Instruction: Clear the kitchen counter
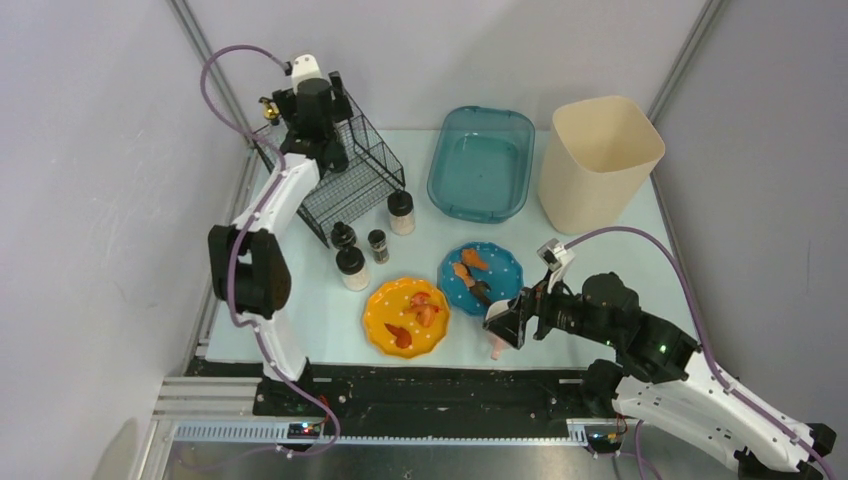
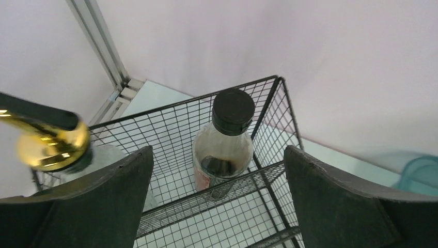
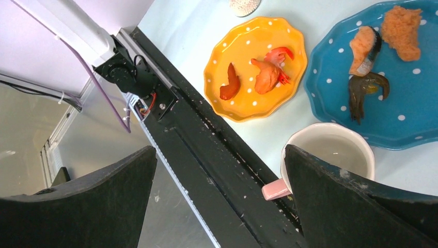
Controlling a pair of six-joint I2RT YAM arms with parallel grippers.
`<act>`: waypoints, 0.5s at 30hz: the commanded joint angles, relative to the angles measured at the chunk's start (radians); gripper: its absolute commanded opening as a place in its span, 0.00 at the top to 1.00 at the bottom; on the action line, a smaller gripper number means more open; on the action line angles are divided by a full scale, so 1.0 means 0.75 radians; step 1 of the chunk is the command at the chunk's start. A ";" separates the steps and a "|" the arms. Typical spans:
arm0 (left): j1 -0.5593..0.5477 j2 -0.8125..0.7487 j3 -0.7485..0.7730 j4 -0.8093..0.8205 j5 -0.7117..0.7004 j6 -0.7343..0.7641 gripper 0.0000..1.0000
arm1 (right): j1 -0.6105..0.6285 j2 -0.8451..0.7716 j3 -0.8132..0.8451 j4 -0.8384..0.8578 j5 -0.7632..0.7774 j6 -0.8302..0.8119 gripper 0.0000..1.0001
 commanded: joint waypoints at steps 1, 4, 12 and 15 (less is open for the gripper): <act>-0.032 -0.229 -0.061 0.065 0.060 0.007 0.00 | 0.007 -0.015 0.002 -0.028 0.041 -0.004 0.01; -0.076 -0.333 -0.148 0.063 0.051 0.006 0.00 | 0.008 -0.006 0.013 -0.073 0.071 -0.002 0.01; -0.291 -0.645 -0.416 -0.017 -0.092 -0.037 0.00 | 0.009 0.013 0.066 -0.184 0.134 0.009 0.01; -0.345 -0.739 -0.537 -0.096 -0.096 -0.138 0.00 | 0.008 -0.026 0.074 -0.227 0.151 0.023 0.01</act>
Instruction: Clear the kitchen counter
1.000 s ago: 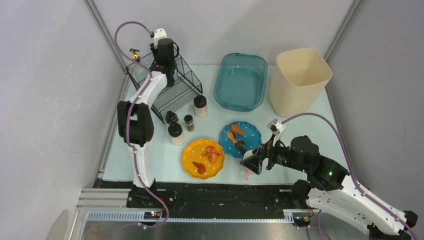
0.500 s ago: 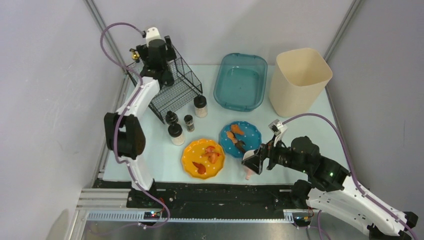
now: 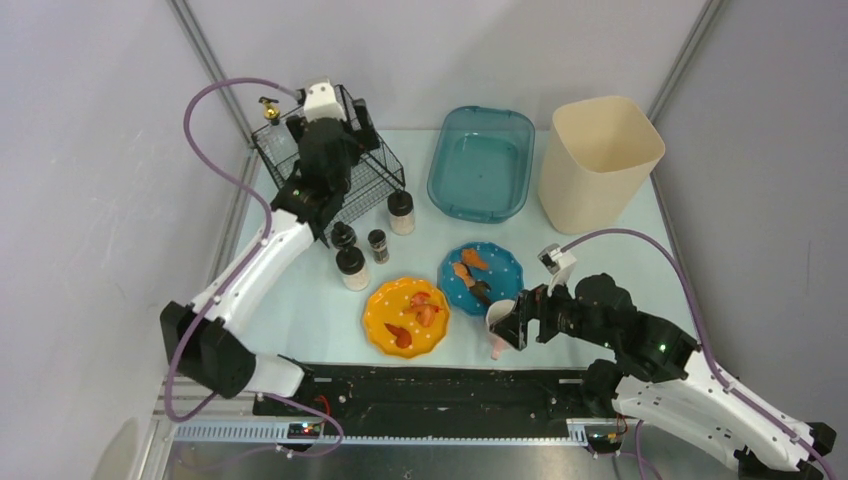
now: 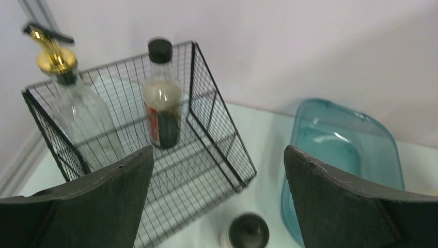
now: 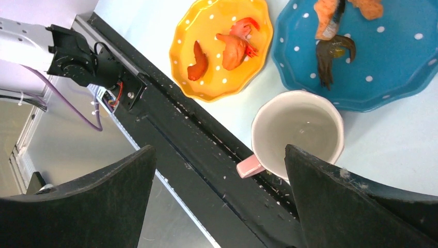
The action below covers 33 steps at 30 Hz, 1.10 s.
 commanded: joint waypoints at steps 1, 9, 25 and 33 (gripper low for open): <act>-0.049 -0.173 -0.136 -0.102 -0.051 -0.134 0.00 | 0.007 -0.057 0.069 -0.085 0.055 0.027 0.01; -0.136 -0.418 -0.513 -0.234 -0.101 -0.358 0.00 | 0.009 -0.121 0.070 -0.201 0.096 0.063 0.01; -0.145 -0.319 -0.681 -0.449 -0.143 -0.511 0.00 | 0.009 -0.056 0.071 -0.178 0.074 0.099 0.01; -0.068 -0.186 -0.629 -0.459 -0.039 -0.531 0.00 | 0.008 -0.058 0.070 -0.198 0.082 0.101 0.01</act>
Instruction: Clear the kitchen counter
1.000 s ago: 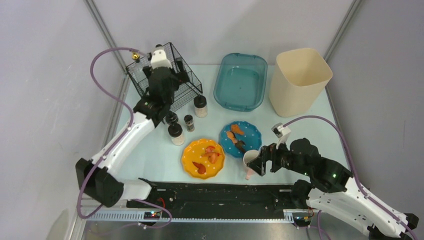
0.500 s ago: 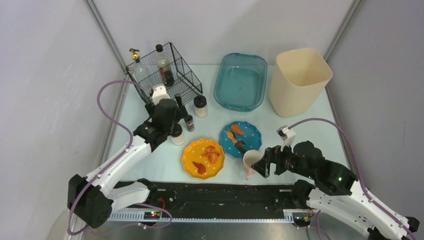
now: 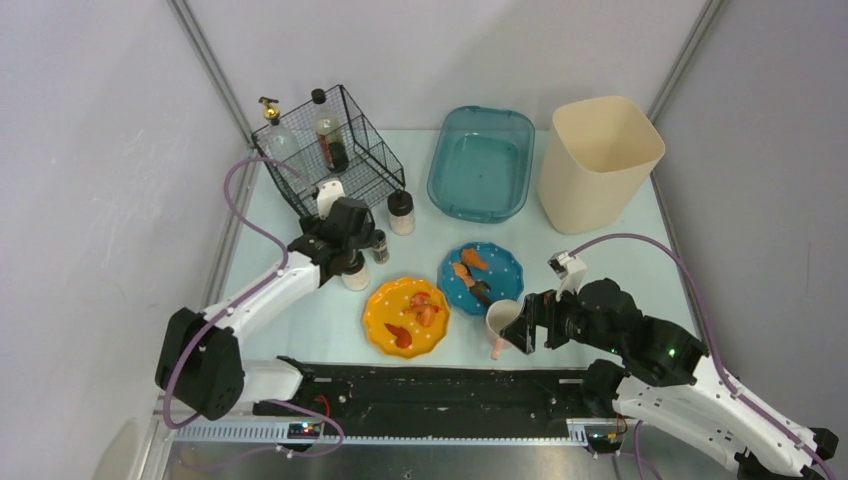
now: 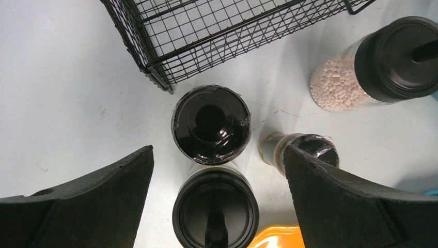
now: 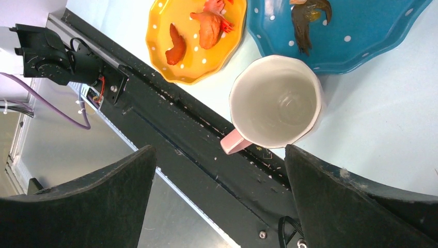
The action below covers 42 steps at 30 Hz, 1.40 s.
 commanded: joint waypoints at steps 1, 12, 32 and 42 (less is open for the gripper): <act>0.037 0.026 0.068 -0.003 0.013 -0.046 0.00 | 0.009 -0.004 0.050 0.011 0.008 0.012 0.01; 0.101 0.174 0.145 -0.013 0.074 -0.016 0.00 | 0.009 -0.003 0.048 -0.002 0.020 0.008 0.01; 0.150 0.230 0.145 -0.026 0.123 0.038 0.34 | 0.007 -0.015 -0.011 0.045 0.008 0.027 0.01; 0.161 0.120 0.146 -0.053 0.160 0.072 0.98 | 0.008 -0.019 -0.016 0.068 -0.006 0.037 0.00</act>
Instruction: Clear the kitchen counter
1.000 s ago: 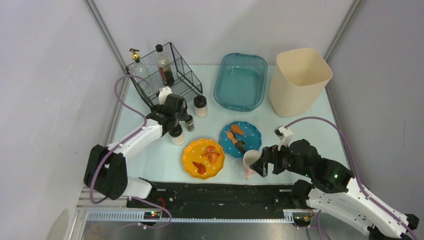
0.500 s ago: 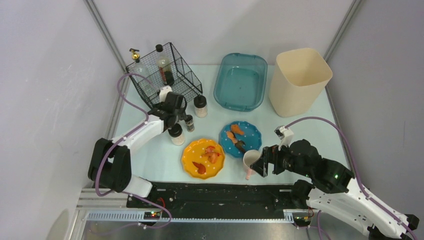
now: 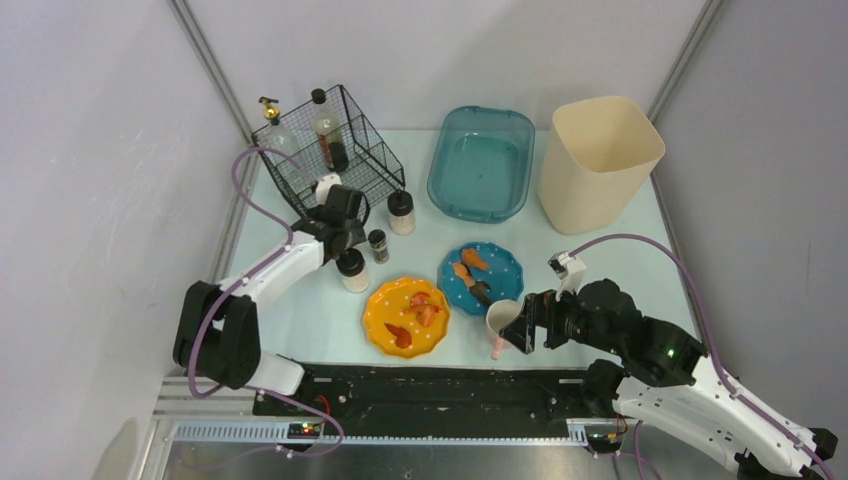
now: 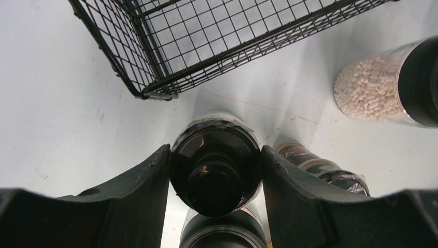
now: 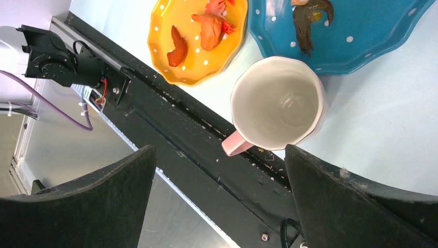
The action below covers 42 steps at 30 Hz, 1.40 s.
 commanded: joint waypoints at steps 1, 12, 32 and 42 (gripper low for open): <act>0.008 -0.117 0.035 -0.021 0.024 0.041 0.99 | 0.007 -0.012 0.000 0.053 -0.007 0.022 0.00; 0.005 -0.247 0.198 -0.127 0.128 0.089 1.00 | 0.007 -0.021 -0.001 0.057 -0.006 0.027 0.01; 0.008 0.062 0.978 -0.304 0.032 0.229 1.00 | 0.007 -0.072 0.014 0.061 -0.014 0.015 0.01; 0.014 0.322 1.310 -0.300 -0.081 0.308 1.00 | 0.008 -0.098 0.018 0.102 -0.086 0.016 0.01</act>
